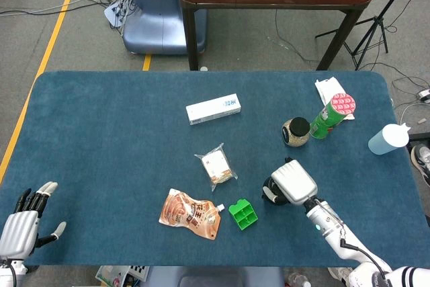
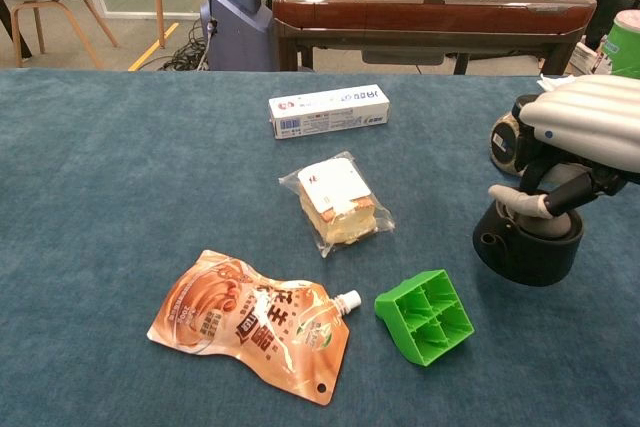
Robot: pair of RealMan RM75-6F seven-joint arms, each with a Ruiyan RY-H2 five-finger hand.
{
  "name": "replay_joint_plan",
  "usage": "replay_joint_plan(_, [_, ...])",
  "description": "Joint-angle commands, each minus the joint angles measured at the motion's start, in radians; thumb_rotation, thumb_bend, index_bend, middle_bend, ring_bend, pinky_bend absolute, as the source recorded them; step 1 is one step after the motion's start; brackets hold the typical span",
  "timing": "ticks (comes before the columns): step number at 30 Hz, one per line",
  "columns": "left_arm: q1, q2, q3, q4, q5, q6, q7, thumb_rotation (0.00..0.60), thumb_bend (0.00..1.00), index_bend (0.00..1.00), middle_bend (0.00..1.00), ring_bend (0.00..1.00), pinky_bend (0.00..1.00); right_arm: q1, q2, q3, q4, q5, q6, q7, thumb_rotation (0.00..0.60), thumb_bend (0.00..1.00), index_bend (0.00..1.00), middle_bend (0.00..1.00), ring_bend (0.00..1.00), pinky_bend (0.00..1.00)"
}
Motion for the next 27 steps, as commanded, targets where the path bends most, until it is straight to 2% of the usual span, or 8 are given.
replay_joint_plan(1, [0.000, 0.000, 0.000, 0.001, 0.001, 0.000, -0.001, 0.600, 0.25, 0.09, 0.09, 0.13, 0.00, 0.005, 0.005, -0.001, -0.005, 0.002, -0.004, -0.024, 0.362, 0.46, 1.00, 0.94, 0.84, 0.43])
replay_joint_plan(11, [-0.001, -0.001, 0.000, -0.001, 0.005, 0.003, 0.000, 0.600, 0.25, 0.09, 0.09, 0.13, 0.00, 0.023, 0.011, 0.003, -0.021, 0.016, -0.020, -0.094, 0.370, 0.46, 1.00, 0.94, 0.84, 0.43])
replay_joint_plan(27, [0.000, -0.002, 0.000, 0.001, 0.004, 0.002, -0.002, 0.600, 0.25, 0.09, 0.09, 0.13, 0.00, 0.036, 0.011, 0.006, -0.029, 0.041, -0.023, -0.123, 0.371, 0.46, 1.00, 0.94, 0.84, 0.43])
